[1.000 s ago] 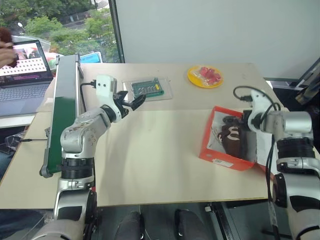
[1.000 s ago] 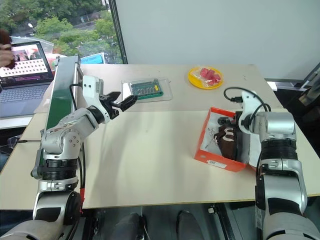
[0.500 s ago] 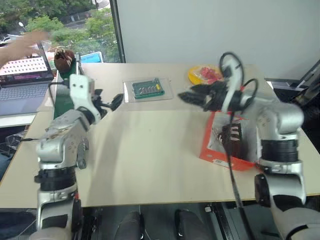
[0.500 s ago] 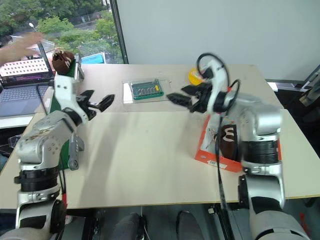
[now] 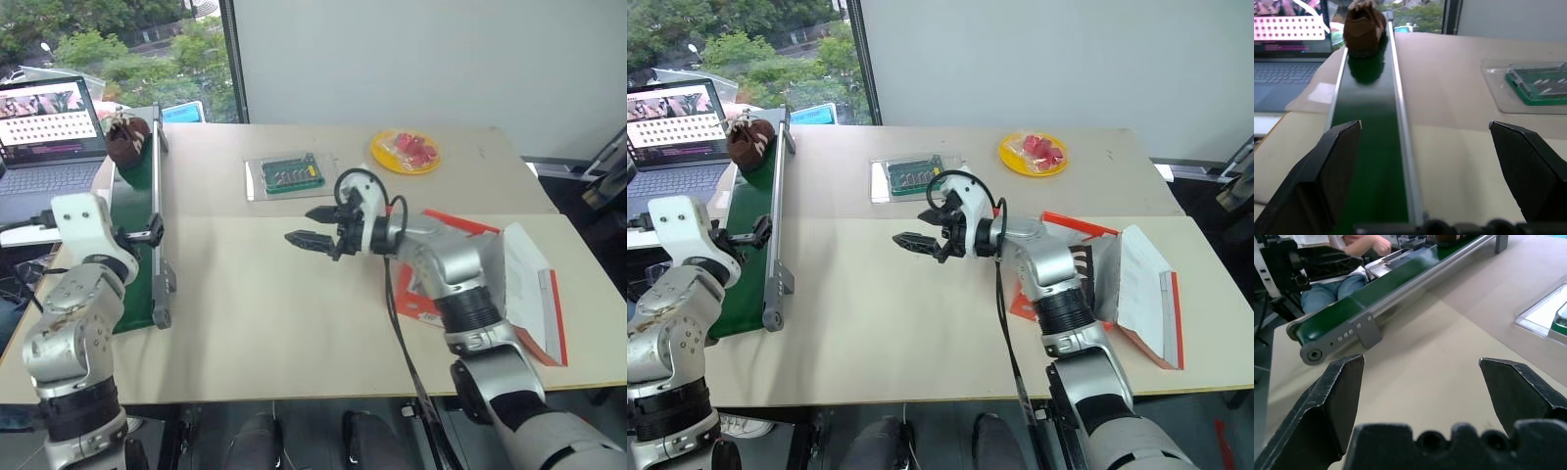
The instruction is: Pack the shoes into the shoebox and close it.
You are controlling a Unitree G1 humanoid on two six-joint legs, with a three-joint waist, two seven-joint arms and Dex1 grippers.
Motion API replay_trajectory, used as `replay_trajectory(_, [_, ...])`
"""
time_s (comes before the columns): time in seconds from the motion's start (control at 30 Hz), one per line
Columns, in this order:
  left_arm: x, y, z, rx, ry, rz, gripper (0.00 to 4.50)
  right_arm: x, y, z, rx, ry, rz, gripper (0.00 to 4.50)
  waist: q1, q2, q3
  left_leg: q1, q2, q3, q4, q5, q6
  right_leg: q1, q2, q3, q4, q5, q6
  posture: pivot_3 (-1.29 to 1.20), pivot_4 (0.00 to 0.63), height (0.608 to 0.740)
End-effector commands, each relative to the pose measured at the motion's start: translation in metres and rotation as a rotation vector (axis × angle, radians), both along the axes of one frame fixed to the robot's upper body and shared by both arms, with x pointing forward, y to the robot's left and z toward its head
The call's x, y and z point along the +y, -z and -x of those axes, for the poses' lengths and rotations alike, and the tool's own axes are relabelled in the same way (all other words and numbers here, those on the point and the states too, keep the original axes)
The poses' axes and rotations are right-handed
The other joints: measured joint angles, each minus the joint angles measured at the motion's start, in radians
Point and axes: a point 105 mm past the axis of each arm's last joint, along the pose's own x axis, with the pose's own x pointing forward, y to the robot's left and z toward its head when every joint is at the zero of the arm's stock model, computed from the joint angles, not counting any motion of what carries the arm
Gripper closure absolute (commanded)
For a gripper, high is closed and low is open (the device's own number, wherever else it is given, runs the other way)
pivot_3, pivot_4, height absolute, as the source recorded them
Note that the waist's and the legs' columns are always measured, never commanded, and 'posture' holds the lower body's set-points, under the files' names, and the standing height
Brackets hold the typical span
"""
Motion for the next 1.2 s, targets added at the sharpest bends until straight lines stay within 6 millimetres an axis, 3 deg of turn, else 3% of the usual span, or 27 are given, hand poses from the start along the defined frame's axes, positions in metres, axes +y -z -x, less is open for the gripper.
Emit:
replay_trajectory(0.03, [0.004,-0.013,0.008,-0.062,-0.018,-0.018,0.00,-0.003,-0.009,-0.006,-0.100,0.023,0.008,0.07,-0.001,0.000,0.000,0.000,0.000,0.000,0.000,0.000,0.000,0.000,0.000,0.000,0.000,0.000,0.000,0.00,0.150,0.740])
replay_trajectory(0.33, [0.022,-0.004,0.012,-0.055,-0.054,-0.029,0.00,-0.014,-0.010,-0.021,-0.141,0.123,0.005,0.07,-0.004,0.000,0.000,0.001,0.000,0.000,-0.001,0.000,0.000,0.000,0.000,0.000,0.000,0.000,-0.001,0.00,0.150,0.740])
replay_trajectory(0.57, [0.059,-0.007,-0.007,-0.065,-0.104,-0.077,0.00,-0.015,-0.008,-0.022,-0.163,0.140,0.026,0.07,-0.005,0.000,0.000,0.001,0.001,0.003,-0.001,0.000,0.000,0.000,0.000,0.000,0.000,0.000,-0.001,0.00,0.150,0.740])
replay_trajectory(0.73, [0.078,0.004,-0.021,-0.045,-0.118,-0.067,0.00,-0.023,-0.010,-0.024,-0.169,0.171,0.032,0.07,-0.003,0.000,0.000,0.001,0.001,0.007,-0.001,0.000,-0.001,0.000,0.000,-0.001,0.000,0.000,-0.001,0.00,0.150,0.740])
replay_trajectory(0.9, [0.080,0.020,-0.035,-0.005,-0.087,-0.061,0.00,-0.029,-0.020,-0.025,-0.146,0.194,-0.022,0.07,-0.003,0.000,0.000,0.000,0.001,0.008,-0.001,0.003,-0.005,-0.001,0.000,-0.001,0.000,0.000,-0.001,0.00,0.150,0.740])
replay_trajectory(1.17, [0.067,0.039,-0.053,0.033,-0.007,-0.022,0.00,-0.035,-0.035,-0.023,-0.131,0.209,-0.070,0.07,-0.005,0.000,0.000,0.000,0.001,0.010,-0.001,0.002,-0.004,-0.001,0.000,-0.001,0.000,0.000,-0.001,0.00,0.150,0.740])
replay_trajectory(1.2, [0.068,0.039,-0.053,0.027,-0.014,-0.011,0.26,-0.035,-0.035,-0.023,-0.132,0.212,-0.067,0.02,-0.005,0.000,0.000,0.000,0.001,0.010,-0.001,0.002,-0.004,-0.001,0.000,-0.001,0.000,0.000,-0.001,0.00,0.150,0.740])
